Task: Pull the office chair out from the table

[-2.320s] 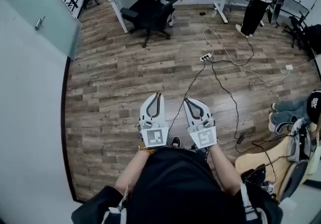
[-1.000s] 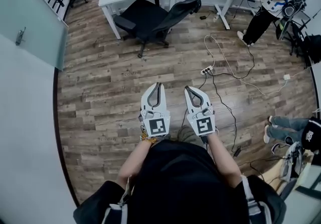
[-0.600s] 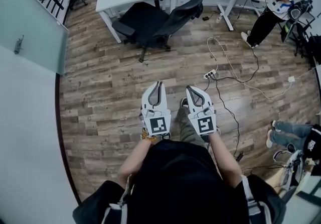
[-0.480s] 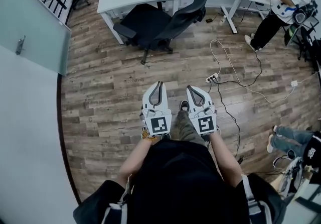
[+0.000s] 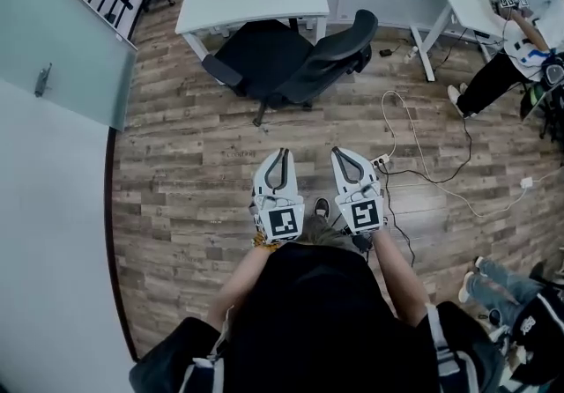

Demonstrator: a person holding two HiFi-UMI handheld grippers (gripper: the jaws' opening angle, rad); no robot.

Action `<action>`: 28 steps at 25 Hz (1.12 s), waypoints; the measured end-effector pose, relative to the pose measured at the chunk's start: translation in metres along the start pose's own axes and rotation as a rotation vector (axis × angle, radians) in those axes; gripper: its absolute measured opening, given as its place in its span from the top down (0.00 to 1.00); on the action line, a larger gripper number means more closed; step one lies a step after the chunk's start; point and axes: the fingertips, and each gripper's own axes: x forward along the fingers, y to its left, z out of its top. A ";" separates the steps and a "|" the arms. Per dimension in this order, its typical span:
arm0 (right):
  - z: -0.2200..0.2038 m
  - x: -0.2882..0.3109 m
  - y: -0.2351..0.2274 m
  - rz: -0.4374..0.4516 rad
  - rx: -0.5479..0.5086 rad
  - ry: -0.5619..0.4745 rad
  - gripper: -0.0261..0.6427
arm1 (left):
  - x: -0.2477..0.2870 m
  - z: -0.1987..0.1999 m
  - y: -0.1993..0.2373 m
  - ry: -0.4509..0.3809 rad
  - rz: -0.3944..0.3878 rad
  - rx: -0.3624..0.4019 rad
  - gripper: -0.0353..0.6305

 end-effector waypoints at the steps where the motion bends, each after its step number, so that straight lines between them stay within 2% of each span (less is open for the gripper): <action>1: -0.004 0.005 -0.011 0.010 -0.002 0.002 0.95 | 0.009 0.000 -0.004 0.011 0.007 0.000 0.88; 6: -0.028 0.035 -0.053 0.048 -0.028 0.024 0.95 | 0.050 -0.011 -0.018 0.031 0.013 0.021 0.88; 12: -0.052 0.074 -0.094 0.079 -0.088 0.083 0.95 | 0.093 -0.030 -0.012 0.071 0.008 0.016 0.86; 14: -0.059 0.089 -0.107 0.089 -0.144 0.101 0.95 | 0.108 -0.042 -0.010 0.090 -0.004 0.011 0.85; 17: -0.069 0.104 -0.128 0.114 -0.294 0.124 0.95 | 0.130 -0.058 -0.011 0.115 -0.030 0.024 0.81; 20: -0.092 0.115 -0.171 0.156 -0.405 0.171 0.95 | 0.157 -0.072 -0.020 0.167 -0.053 0.060 0.76; 22: -0.111 0.120 -0.206 0.192 -0.435 0.215 0.95 | 0.167 -0.084 -0.028 0.217 -0.061 0.086 0.72; 25: -0.144 0.139 -0.264 0.243 -0.487 0.264 0.94 | 0.187 -0.104 -0.031 0.293 -0.024 0.123 0.70; 28: -0.174 0.167 -0.310 0.325 -0.589 0.313 0.90 | 0.205 -0.122 -0.040 0.365 0.020 0.121 0.69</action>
